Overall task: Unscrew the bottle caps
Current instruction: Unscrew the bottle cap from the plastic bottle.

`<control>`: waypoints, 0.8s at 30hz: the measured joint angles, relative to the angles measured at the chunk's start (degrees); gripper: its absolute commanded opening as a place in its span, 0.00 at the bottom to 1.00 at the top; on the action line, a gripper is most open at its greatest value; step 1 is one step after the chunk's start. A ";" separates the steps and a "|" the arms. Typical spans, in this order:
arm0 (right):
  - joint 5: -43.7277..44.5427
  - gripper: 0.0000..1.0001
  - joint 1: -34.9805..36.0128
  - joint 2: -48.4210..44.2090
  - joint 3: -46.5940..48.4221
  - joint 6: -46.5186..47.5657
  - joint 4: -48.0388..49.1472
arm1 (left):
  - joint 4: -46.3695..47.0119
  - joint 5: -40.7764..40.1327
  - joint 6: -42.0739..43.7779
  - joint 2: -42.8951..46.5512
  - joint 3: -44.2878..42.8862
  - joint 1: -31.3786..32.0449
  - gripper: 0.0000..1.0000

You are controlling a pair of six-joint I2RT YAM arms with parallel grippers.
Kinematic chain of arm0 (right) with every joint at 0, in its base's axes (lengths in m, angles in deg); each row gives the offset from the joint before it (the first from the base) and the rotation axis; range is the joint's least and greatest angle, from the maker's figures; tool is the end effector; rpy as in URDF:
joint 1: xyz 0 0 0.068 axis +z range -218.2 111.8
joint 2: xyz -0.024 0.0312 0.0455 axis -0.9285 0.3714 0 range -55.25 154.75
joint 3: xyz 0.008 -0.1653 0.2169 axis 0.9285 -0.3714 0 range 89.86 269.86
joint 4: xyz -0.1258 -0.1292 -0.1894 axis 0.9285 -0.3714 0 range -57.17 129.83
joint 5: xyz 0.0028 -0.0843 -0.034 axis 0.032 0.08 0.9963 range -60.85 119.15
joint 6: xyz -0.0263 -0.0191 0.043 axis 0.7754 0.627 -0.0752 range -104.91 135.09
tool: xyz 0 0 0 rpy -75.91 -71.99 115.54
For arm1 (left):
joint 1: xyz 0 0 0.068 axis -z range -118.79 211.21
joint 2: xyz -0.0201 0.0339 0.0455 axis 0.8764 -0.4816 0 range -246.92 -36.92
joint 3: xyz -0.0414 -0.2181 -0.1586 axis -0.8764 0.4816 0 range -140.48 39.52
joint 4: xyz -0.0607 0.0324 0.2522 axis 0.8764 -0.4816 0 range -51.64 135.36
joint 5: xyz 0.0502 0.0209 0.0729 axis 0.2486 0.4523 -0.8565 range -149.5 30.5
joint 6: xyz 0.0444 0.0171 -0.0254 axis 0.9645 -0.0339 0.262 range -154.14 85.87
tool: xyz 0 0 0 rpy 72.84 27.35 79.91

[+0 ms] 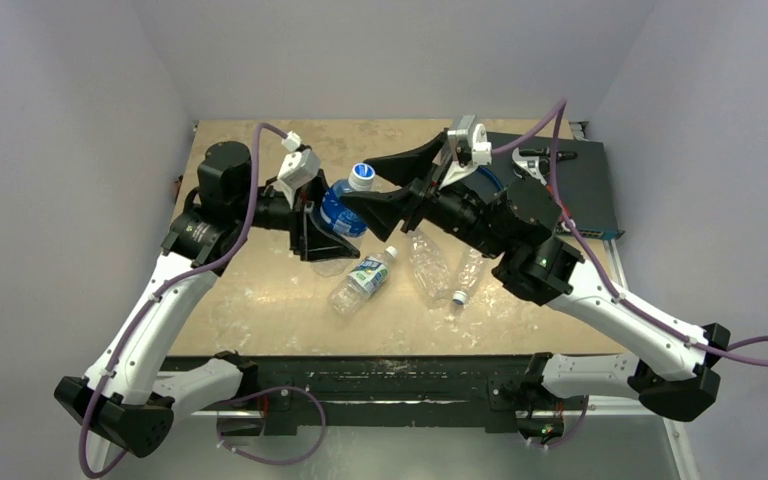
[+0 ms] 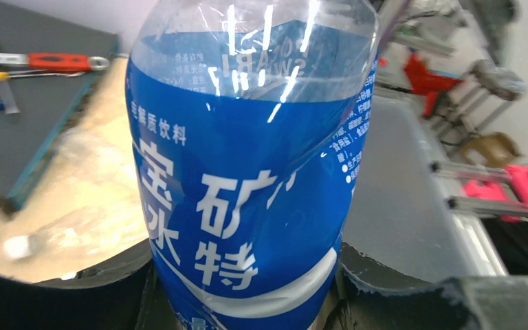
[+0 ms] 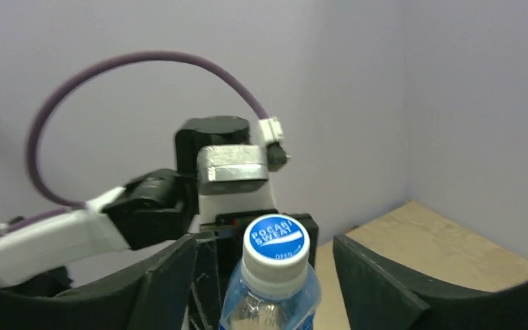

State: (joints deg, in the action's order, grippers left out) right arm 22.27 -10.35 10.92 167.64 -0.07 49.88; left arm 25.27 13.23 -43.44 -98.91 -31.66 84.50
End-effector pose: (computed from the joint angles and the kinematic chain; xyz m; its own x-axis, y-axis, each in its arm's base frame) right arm 0.1257 0.2079 0.5035 -0.0457 0.4151 -0.9086 -0.9198 0.3374 0.2004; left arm 0.1807 -0.1147 0.4289 -0.3298 0.0896 -0.9398 0.9377 -0.0845 -0.3371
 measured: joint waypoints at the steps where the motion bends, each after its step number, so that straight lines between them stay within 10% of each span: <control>1: 2.03 0.92 0.28 -0.09 0.00 -0.15 -1.22 | -1.44 -1.92 1.38 -0.04 -0.70 -0.02 0.32; 13: 25.97 0.72 1.03 5.51 7.45 -5.25 -11.17 | -6.80 -33.66 17.51 0.81 0.72 -0.02 0.30; 24: 31.01 0.54 1.14 13.97 12.41 -6.64 -13.55 | -7.89 -39.54 19.02 1.01 1.36 -0.02 0.30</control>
State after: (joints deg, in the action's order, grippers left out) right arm 53.29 -9.22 24.89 180.05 -6.71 36.33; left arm 17.38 -26.31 -24.42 -97.91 -30.30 84.48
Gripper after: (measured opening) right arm 0.591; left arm 0.498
